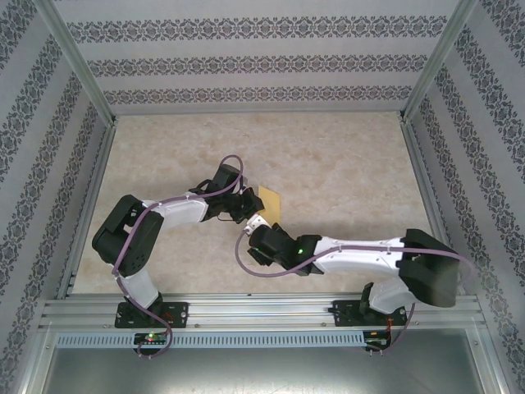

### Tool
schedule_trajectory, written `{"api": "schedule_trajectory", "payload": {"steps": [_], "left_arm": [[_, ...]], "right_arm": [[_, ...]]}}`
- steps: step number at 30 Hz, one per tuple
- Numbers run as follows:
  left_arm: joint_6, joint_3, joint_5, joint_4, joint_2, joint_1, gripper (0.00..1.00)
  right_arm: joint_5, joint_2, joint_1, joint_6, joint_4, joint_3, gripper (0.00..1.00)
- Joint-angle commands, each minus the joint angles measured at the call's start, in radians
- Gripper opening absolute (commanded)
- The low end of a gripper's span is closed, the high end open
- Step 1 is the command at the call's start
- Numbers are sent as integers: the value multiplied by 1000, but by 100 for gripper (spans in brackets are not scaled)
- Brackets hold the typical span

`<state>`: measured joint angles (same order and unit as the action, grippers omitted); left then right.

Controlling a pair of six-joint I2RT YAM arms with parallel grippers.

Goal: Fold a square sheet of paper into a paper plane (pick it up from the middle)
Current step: Fold the triangle a second time at the center of the table.

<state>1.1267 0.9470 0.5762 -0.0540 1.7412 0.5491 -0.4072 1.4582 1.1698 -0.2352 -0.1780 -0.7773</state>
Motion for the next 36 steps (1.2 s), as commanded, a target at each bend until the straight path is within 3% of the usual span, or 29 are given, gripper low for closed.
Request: {"api": "schedule_trajectory", "payload": {"steps": [1,5,19,22,24,25,27,29,31,36], "left_arm": [[-11,29,17,2,10,9,8],[-16,33,16,12,10,10,8],[-16,28,18,12,0,11,12],[-48,42,-28,94,-46,11,31],[-89,61,-129,229,-106,11,49],[-113,75,-198,311,-141,9,51],[-145,97,-375,475,-233,9,69],[-167,102,-523,596,-341,2,81],[-179,96,-614,672,-430,-7,88],[-207,45,-717,759,-624,-40,89]], "right_arm": [[-125,51,14,-21,-71,-51,59],[-128,61,25,-31,-73,-49,41],[-124,20,32,-39,-69,-45,2],[-126,-5,27,-39,-84,-53,0],[-117,-36,11,-42,-112,-71,0],[-117,-55,-1,-48,-134,-84,0],[-101,-96,-35,-59,-179,-113,0],[-74,-134,-73,-60,-217,-153,0],[-50,-153,-105,-58,-247,-203,0],[-97,-129,-140,-34,-326,-373,0]]}}
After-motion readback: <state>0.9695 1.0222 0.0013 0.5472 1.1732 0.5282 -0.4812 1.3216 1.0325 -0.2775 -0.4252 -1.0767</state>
